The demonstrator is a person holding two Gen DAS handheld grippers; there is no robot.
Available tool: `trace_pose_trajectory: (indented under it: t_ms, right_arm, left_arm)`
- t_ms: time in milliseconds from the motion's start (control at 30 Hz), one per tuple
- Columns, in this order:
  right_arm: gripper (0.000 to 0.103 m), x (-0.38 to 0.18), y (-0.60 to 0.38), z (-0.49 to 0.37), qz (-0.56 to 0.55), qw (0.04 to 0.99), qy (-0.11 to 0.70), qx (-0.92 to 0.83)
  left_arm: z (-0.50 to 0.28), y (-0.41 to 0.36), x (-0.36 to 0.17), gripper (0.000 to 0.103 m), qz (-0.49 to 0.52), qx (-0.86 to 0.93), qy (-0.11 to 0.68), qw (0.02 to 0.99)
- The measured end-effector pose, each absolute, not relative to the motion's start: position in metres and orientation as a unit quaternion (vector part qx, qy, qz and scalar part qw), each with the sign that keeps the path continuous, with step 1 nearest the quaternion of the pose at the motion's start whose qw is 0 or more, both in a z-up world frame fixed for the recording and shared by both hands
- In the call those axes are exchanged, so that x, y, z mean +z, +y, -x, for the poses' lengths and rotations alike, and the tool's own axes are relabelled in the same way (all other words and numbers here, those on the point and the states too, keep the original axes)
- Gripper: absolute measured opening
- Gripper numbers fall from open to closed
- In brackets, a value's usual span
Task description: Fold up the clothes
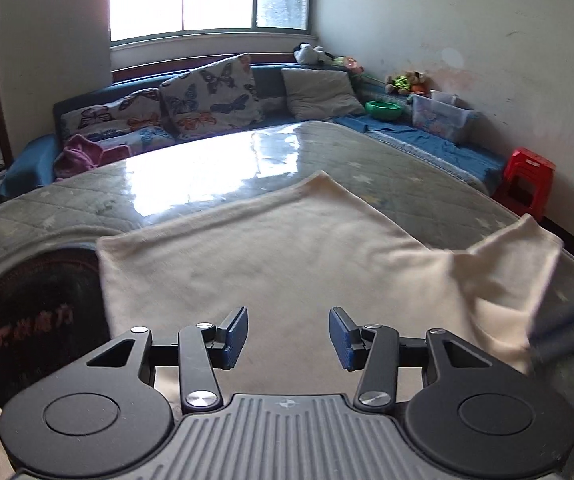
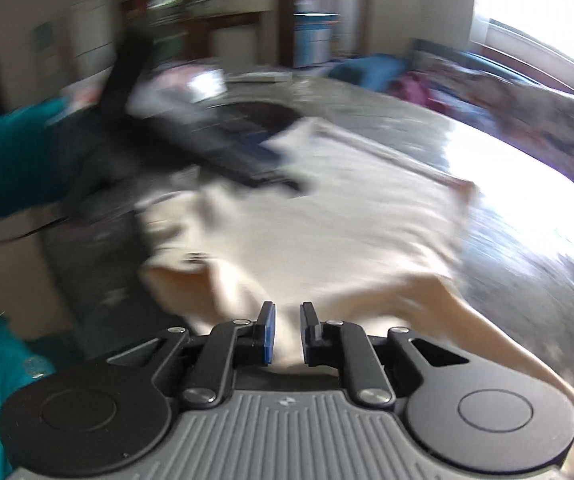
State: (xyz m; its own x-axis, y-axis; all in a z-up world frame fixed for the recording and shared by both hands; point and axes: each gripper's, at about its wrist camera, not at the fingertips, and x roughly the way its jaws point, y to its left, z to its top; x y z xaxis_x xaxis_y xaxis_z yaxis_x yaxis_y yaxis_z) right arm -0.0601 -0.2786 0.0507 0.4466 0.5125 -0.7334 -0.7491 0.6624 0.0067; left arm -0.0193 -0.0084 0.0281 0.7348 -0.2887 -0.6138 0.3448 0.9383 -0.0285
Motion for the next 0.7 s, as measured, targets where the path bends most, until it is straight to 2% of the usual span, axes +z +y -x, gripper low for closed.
trace_pose_trajectory:
  t_ms: [67,300,467,700]
  right_arm:
    - [0.017,0.047,-0.296,0.052,0.139,0.856,0.369,0.335]
    - [0.019,0.025,-0.370,0.030,0.063,0.902,0.385,0.187]
    - [0.032,0.011,-0.421,0.033,0.058,0.921,0.376,0.083]
    - [0.036,0.001,-0.476,0.034,-0.003,0.931,0.365,0.010]
  left_arm:
    - [0.031,-0.014,0.024,0.047,-0.049,-0.177,0.320,0.929]
    - [0.064,-0.028,0.008,0.046,-0.063,-0.192,0.325,0.924]
    - [0.076,-0.030,0.004,0.046,-0.066,-0.183,0.311,0.930]
    - [0.083,-0.028,0.003,0.048,-0.045,-0.165,0.308,0.936]
